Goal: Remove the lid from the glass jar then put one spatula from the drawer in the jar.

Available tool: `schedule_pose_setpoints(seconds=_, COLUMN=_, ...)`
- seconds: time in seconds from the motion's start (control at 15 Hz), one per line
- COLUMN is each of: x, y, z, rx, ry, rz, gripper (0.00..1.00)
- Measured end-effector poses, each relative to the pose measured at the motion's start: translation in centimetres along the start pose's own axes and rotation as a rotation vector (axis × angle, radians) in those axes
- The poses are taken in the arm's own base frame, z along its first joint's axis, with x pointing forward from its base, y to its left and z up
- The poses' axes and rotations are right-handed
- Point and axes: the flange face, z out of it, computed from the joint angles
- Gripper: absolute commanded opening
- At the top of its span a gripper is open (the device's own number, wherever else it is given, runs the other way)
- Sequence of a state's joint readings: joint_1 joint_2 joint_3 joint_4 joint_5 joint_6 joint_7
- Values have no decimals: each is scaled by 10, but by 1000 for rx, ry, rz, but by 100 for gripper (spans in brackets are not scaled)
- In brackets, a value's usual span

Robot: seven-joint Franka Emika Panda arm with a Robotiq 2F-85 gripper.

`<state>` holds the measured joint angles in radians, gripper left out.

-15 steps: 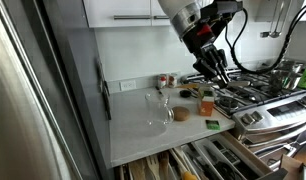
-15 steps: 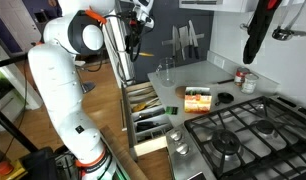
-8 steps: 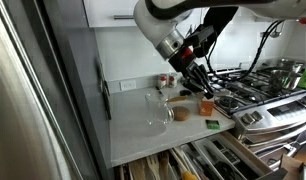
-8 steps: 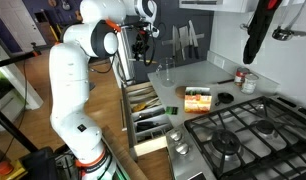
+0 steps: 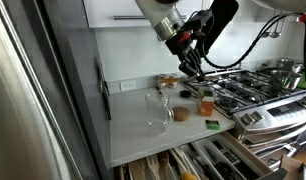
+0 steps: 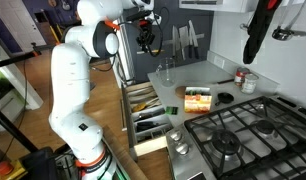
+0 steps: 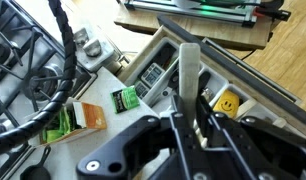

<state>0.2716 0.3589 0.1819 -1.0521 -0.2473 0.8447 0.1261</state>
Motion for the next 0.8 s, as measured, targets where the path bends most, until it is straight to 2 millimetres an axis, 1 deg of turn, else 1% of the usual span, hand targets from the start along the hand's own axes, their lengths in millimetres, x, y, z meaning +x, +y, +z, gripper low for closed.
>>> schedule_pose_setpoints(seconds=0.07, x=-1, y=1, z=-3, rx=-5, ry=9, rz=-6, gripper=4)
schedule_pose_setpoints(seconds=0.2, x=5, y=2, z=-3, rx=-38, ry=16, rz=-12, gripper=4)
schedule_pose_setpoints(seconds=0.53, x=32, y=-2, z=-1, rx=-187, ry=17, rz=-23, gripper=4)
schedule_pose_setpoints(seconds=0.8, x=53, y=-12, z=5, rx=-299, ry=-13, rz=-101, gripper=4)
